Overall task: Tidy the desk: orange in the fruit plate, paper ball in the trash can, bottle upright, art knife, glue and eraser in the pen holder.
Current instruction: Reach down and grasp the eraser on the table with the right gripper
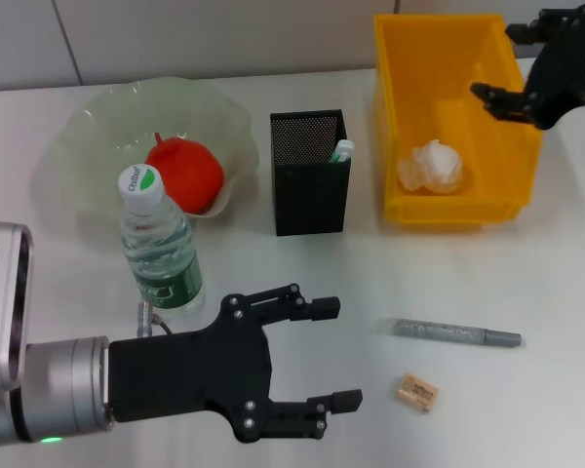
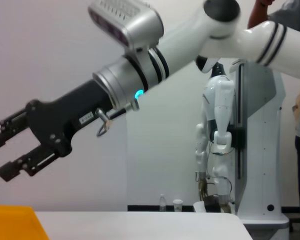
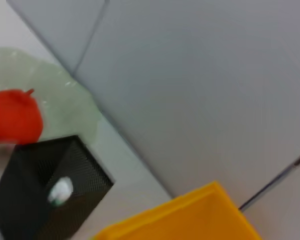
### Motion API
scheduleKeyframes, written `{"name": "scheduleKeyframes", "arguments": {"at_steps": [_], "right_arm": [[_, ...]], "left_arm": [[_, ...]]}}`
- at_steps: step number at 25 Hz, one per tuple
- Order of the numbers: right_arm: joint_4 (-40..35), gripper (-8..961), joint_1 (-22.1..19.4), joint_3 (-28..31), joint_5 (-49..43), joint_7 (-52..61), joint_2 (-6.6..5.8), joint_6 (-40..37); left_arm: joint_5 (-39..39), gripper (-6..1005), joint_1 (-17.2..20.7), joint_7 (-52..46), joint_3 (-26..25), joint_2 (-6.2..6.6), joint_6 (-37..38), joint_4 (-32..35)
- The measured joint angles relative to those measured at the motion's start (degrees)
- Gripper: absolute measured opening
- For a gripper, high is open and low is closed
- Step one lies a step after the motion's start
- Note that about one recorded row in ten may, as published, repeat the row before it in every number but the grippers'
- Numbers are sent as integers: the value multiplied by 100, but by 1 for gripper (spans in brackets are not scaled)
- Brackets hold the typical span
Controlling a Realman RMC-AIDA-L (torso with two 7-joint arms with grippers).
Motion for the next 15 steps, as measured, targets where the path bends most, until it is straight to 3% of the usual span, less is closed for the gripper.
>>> {"name": "scheduleKeyframes", "arguments": {"at_steps": [3,4,8,15], "right_arm": [[-231,625,580,237,-180,63,-140,1114],[-231,624,580,237,-180,63,-140,1114],[-493,621,1235,513,-265,872,-159,2288],[-675,623,1694,502,-215,1380,-334,3236]], "left_arm": [[14,801,-20,6,7,-6,-3,-31],[14,800,-20,6,7,-6,-3,-31],[20,800,-21,8,-19,-2,-4,-45],[25,801,4,8,-36,5,-8,-52]]}}
